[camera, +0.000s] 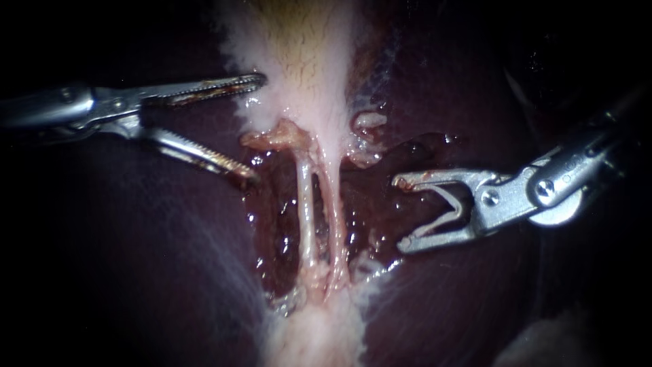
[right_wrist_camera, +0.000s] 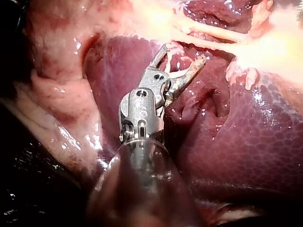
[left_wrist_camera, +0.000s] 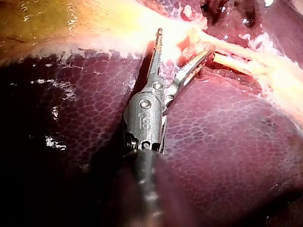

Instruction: Grabbing gallbladder

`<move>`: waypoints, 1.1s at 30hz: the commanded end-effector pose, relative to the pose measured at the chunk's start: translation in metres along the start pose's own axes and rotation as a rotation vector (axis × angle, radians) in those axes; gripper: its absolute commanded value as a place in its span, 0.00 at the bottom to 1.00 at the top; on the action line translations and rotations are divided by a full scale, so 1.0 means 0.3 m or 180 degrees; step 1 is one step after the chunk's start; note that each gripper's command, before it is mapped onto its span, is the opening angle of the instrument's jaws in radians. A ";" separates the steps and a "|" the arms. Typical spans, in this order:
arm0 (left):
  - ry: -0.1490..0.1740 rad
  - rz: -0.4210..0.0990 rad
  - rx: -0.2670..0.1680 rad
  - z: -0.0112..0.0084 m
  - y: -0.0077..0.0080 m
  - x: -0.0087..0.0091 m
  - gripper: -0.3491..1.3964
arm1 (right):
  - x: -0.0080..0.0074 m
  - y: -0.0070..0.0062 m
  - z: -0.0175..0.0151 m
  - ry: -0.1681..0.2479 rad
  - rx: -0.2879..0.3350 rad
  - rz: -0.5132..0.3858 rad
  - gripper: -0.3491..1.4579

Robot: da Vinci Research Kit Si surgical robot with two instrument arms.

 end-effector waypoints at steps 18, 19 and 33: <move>-0.0218 -0.0148 0.0041 -0.0013 0.0023 -0.0073 0.19 | 0.0002 0.0000 0.000 0.0000 -0.0001 0.0001 0.47; -0.0229 -0.0149 0.0052 -0.0015 0.0020 -0.0073 0.14 | 0.0002 0.0000 0.000 0.0000 -0.0001 0.0001 0.47; -0.0567 -0.0733 -0.0024 -0.0107 0.0057 0.0026 0.00 | 0.0002 0.0000 0.000 -0.0004 -0.0009 0.0001 0.47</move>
